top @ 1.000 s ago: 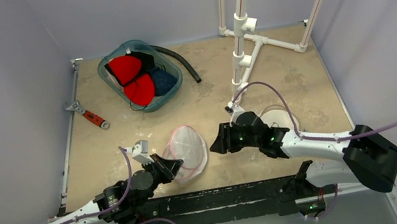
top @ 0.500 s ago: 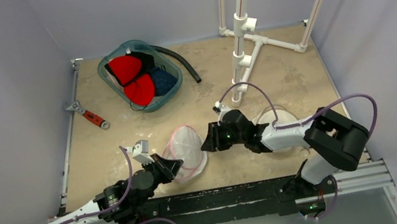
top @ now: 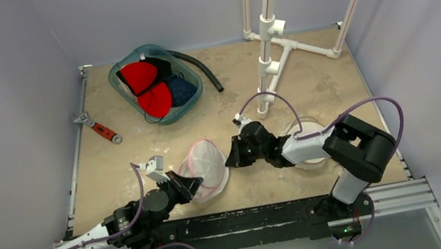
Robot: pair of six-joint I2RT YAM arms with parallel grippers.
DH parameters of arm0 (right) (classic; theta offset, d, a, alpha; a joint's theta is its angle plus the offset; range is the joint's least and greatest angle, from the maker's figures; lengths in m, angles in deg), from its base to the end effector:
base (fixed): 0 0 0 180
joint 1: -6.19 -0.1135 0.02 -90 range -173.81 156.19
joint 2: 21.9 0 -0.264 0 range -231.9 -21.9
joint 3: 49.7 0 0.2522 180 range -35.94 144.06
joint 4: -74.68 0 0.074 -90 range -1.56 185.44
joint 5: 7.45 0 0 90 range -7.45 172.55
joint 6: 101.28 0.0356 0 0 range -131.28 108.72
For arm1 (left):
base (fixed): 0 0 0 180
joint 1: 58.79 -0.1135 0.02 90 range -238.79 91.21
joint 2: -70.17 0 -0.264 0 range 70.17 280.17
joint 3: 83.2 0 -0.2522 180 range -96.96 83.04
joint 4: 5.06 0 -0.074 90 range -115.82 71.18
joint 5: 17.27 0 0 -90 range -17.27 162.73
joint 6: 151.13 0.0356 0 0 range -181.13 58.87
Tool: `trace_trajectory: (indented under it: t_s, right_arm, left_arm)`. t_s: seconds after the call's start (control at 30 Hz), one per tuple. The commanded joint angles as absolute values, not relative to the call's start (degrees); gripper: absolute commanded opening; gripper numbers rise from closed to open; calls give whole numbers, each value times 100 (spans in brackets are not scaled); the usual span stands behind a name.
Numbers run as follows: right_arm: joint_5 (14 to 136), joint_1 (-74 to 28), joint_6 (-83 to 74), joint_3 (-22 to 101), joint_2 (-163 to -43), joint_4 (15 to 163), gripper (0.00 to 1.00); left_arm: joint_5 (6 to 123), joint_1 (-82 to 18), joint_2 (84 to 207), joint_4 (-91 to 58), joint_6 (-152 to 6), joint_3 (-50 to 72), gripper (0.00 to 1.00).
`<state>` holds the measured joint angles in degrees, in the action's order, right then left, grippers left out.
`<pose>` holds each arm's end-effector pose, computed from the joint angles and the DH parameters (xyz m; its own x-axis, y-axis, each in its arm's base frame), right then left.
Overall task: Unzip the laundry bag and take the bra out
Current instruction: Close the laundry bag at the center of the board.
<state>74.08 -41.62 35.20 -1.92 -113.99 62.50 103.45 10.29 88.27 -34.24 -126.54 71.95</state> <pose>0.1993 0.2277 0.1431 -0.8381 0.1433 -0.5263 -0.3033 0.6795 0.6680 0.0585 -0.1021 0.1852 -0.6336 -0.5319 -0.5619 0.1401 0.6354 -0.7594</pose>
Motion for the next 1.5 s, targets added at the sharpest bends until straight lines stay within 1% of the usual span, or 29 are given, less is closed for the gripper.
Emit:
trace_trajectory:
  t_s: [0.0, 0.07, 0.27, 0.57, 0.83, 0.9, 1.0, 1.13, 1.17, 1.2, 1.3, 1.33, 1.4, 1.47]
  right_arm:
    - [7581, -4143, 3433, -134, -11176, 6341, 6]
    - [7627, -4143, 3429, -242, -10921, 6445, 0]
    - [8002, -4142, 3605, -632, -10003, 6962, 0]
    - [9023, -4133, 4380, -1477, -8504, 7762, 0]
    - [9401, -4123, 4587, -1761, -7854, 8228, 0]
    - [9443, -4123, 4605, -1797, -7770, 8321, 0]
    - [9446, -4126, 4625, -1889, -7661, 8352, 0]
    - [9383, -4119, 4575, -1858, -7567, 8449, 0]
    - [9367, -4120, 4543, -1805, -7500, 8510, 4]
    - [9379, -4125, 4523, -1752, -7395, 8619, 13]
    - [9540, -4124, 4424, -1501, -6945, 9056, 43]
    - [9664, -4125, 4370, -1383, -6802, 9184, 49]
    - [9890, -4127, 4148, -1099, -6603, 9439, 56]
    - [9689, -4126, 3787, -877, -6549, 9405, 56]
  left_arm:
    - [10354, 1049, 8738, -3487, -12609, 6934, 0]
    - [10334, 1047, 8731, -3489, -12608, 6918, 0]
    - [10260, 1047, 8872, -3374, -12666, 6924, 0]
    - [10136, 1047, 9313, -2996, -12858, 7021, 0]
    - [10276, 1047, 9544, -3266, -13112, 7021, 0]
    - [10243, 1049, 9572, -3231, -13126, 7049, 3]
    - [10057, 1052, 9702, -2837, -13078, 7160, 5]
    - [9684, 1047, 10073, -1751, -12993, 7404, 1]
    - [9581, 1054, 10220, -1402, -12987, 7453, 1]
    - [9500, 1052, 10367, -1102, -12986, 7498, 0]
    - [9348, 1047, 10889, -472, -12926, 7475, 0]
    - [9312, 1047, 11056, -354, -12894, 7427, 0]
    - [9274, 1048, 11322, -194, -12828, 7324, 0]
    - [9264, 1047, 11482, -54, -12798, 7277, 0]
